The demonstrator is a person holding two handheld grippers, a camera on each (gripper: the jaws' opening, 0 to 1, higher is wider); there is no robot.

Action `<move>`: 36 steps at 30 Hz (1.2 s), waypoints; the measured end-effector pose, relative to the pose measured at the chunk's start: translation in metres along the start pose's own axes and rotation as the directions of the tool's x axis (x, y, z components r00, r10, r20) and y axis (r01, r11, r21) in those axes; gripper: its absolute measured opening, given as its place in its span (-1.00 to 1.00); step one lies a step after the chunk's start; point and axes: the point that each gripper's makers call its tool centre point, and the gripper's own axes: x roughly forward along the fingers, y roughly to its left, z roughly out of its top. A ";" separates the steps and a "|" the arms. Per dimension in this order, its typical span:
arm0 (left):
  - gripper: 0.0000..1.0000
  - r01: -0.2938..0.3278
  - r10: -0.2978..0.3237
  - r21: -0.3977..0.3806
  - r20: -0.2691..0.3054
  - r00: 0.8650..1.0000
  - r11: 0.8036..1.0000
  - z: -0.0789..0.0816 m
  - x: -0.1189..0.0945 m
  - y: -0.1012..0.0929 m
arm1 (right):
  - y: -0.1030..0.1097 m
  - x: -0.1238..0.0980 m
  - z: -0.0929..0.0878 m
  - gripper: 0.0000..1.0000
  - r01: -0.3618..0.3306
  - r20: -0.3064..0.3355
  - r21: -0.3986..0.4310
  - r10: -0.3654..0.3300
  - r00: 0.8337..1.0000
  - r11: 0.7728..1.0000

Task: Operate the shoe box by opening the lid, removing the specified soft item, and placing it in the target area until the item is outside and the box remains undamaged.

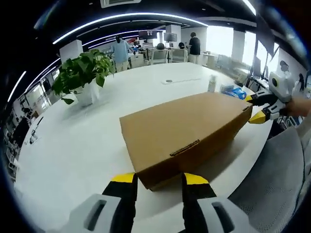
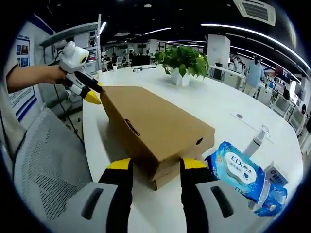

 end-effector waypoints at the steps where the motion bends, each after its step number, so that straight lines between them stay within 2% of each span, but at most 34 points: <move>1: -0.28 -0.002 0.002 -0.001 -0.002 1.000 1.000 -0.001 0.001 0.000 | 0.000 0.000 -0.001 -0.27 0.000 -0.002 0.003 0.000 1.000 1.000; 10: -0.30 -0.009 0.008 -0.054 -0.018 1.000 0.998 -0.009 0.010 0.001 | -0.001 0.008 -0.011 -0.30 0.004 -0.024 0.050 -0.003 1.000 0.999; 21: -0.30 -0.013 0.010 -0.072 -0.051 0.999 0.997 -0.018 0.019 -0.002 | -0.002 0.016 -0.022 -0.34 0.026 -0.062 0.011 -0.026 0.998 1.000; 25: -0.35 -0.021 0.017 -0.046 -0.078 0.997 0.999 -0.022 0.024 -0.001 | -0.004 0.018 -0.024 -0.34 0.031 -0.072 -0.004 -0.031 0.997 1.000; 28: -0.36 -0.021 0.018 -0.030 -0.092 0.996 0.999 -0.022 0.026 0.000 | -0.007 0.020 -0.023 -0.34 0.037 -0.078 -0.012 -0.037 0.996 0.999; 36: -0.38 -0.024 0.020 -0.040 -0.084 0.996 0.999 -0.014 0.032 0.005 | -0.018 0.024 -0.020 -0.33 0.044 -0.078 -0.013 -0.045 0.996 0.999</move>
